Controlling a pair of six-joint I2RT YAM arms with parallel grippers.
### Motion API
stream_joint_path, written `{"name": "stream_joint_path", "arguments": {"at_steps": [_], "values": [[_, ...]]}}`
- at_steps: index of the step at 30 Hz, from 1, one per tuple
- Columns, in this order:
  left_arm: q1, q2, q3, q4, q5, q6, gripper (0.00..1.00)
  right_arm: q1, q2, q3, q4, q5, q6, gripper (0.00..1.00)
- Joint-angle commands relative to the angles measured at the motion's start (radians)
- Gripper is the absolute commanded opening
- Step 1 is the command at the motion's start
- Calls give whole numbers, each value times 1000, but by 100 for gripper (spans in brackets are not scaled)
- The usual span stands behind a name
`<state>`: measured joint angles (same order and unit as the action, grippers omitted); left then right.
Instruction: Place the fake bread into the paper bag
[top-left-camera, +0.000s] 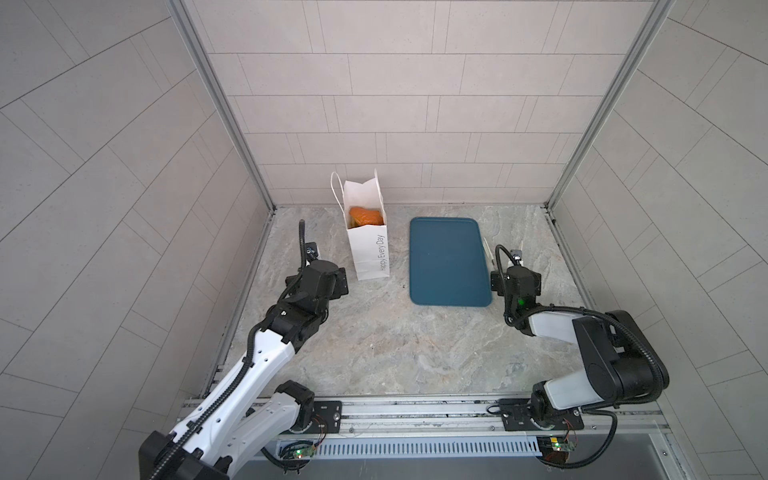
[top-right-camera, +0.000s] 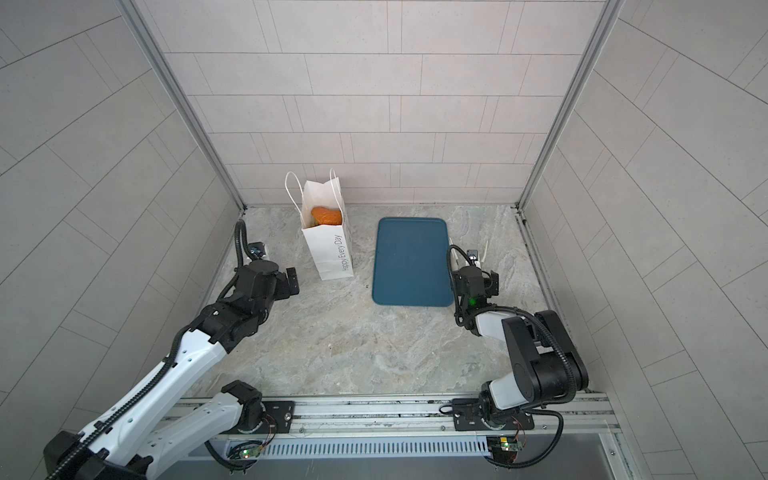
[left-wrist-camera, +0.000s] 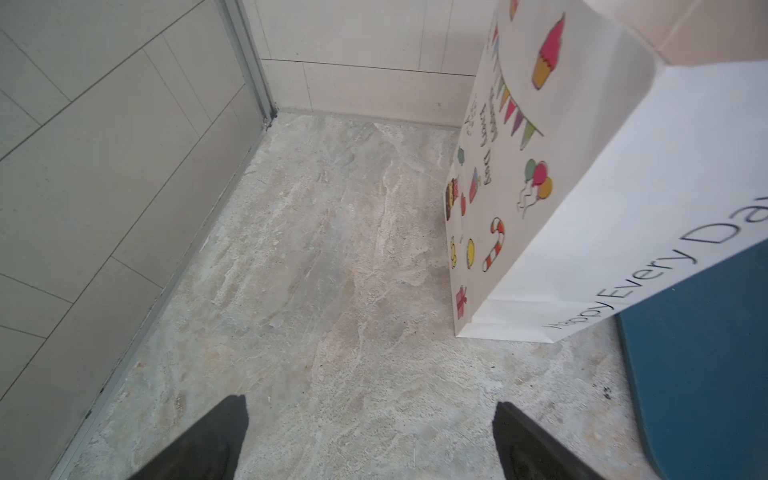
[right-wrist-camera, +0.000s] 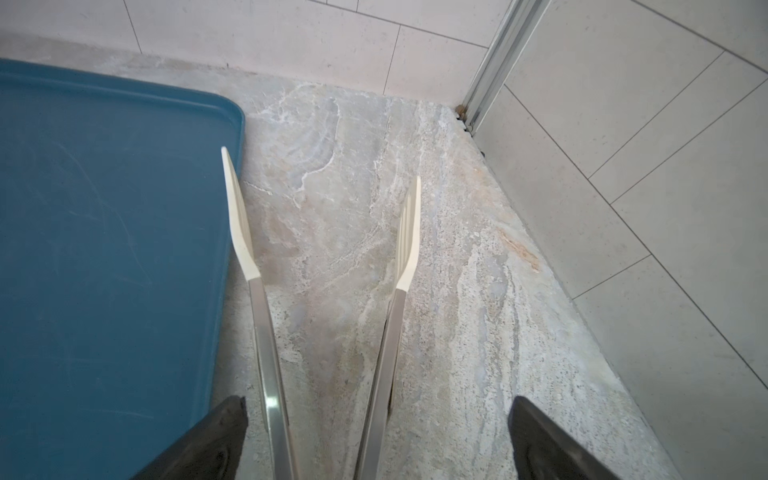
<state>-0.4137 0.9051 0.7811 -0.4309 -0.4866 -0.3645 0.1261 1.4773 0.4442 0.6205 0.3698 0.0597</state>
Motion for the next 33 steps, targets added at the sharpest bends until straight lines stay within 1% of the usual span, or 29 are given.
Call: {"name": "stream_joint_path", "arguments": {"at_steps": [1,3,4,5,6,8,9,11,12,17,20,24,29,32,33], "values": [[22,-21,-29,63,-117,16,100,-7,-1,11,47,12,-9,100],[35,-19,-58,129,-147,46,100,-16,8,-12,83,7,4,100],[42,-16,-70,157,-151,59,100,-19,29,-30,136,-3,3,100],[47,-10,-82,192,-156,78,100,-12,65,-53,237,-2,-34,100],[55,-1,-92,222,-167,91,100,-13,65,-59,252,-2,-38,100],[67,22,-114,281,-193,112,100,-21,27,-21,109,-9,8,100],[75,38,-132,327,-202,130,100,-33,42,-27,146,-39,-1,100],[90,70,-177,453,-213,183,100,-38,32,-15,105,-46,10,100],[99,90,-202,528,-212,214,100,-40,38,-19,123,-54,7,100],[162,226,-286,782,-188,262,100,-43,36,-16,114,-58,9,100],[198,306,-345,948,-158,289,100,-43,34,-17,112,-58,9,100],[250,380,-426,1169,-75,293,100,-44,35,-16,112,-58,9,100],[282,446,-475,1351,-1,339,100,-43,35,-16,112,-58,9,100],[313,480,-483,1379,72,320,100,-43,35,-17,114,-58,9,100],[318,500,-483,1399,82,318,100,-44,35,-16,113,-58,9,100]]}}
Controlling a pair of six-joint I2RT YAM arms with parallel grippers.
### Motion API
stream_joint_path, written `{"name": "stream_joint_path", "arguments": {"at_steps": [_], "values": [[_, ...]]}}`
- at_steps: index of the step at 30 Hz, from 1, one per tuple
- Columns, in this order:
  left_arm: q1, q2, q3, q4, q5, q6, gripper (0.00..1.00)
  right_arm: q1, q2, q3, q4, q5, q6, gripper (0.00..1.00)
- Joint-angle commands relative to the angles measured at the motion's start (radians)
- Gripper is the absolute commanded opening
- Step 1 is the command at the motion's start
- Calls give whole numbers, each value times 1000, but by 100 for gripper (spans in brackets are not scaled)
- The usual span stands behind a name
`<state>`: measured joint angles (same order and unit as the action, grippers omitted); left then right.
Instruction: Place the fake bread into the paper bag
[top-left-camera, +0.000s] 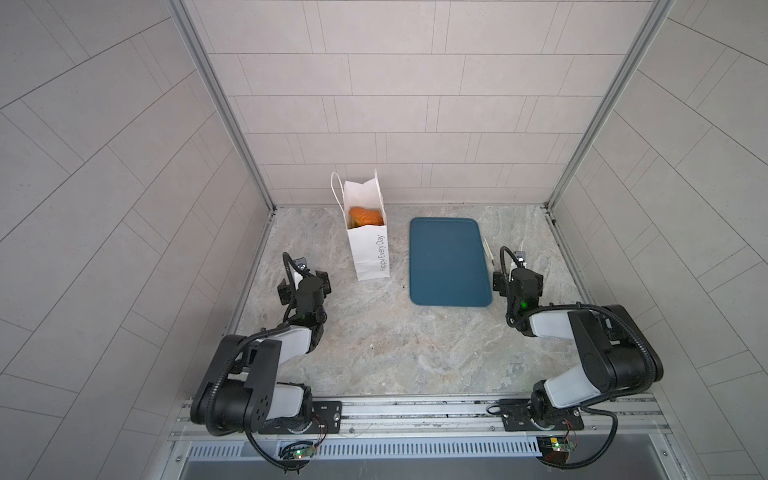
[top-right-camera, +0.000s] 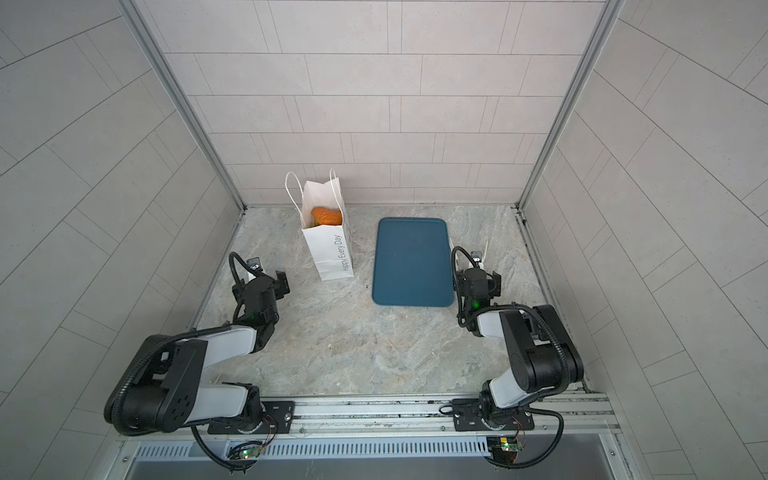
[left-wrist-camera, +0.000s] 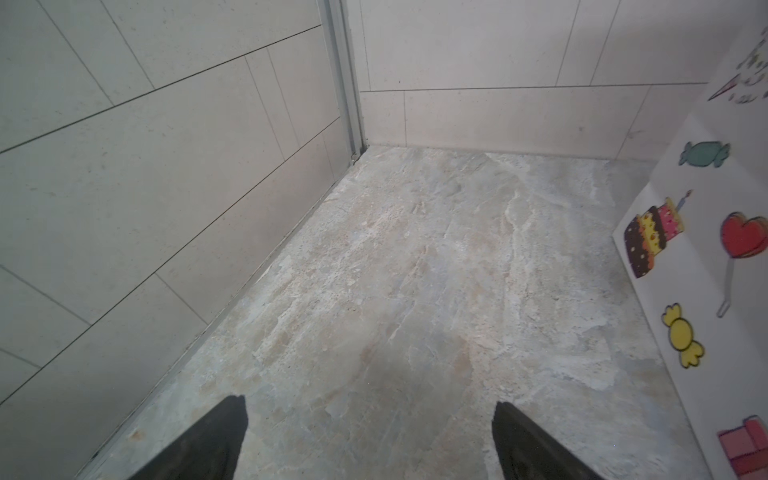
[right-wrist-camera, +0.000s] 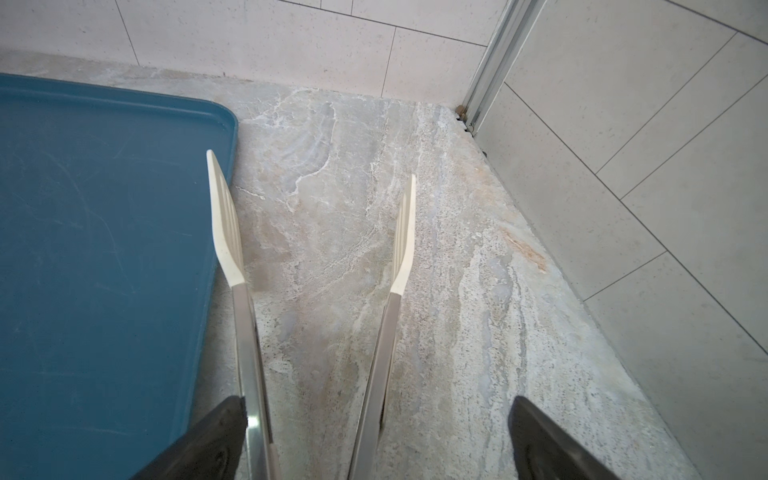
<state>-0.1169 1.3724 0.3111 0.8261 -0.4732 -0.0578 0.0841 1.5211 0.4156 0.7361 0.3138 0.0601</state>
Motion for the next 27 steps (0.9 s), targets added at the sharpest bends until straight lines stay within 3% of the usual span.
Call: {"name": "stream_joint_path", "arguments": {"at_steps": [1,6,9,11,14,27], "values": [[24,55,-14,167,77,10,100,-2,-9,12,-3,-2,9,100],[29,258,-56,425,145,47,100,-2,-9,11,-3,-2,9,100],[29,169,9,166,121,12,100,-3,-9,12,-4,-4,9,100],[29,184,82,46,76,-8,100,-3,-9,13,-3,-4,9,100],[30,238,76,150,54,6,100,-3,-9,11,-4,-4,9,100],[33,236,86,116,53,-2,100,-4,-10,10,-3,-4,8,100]]}}
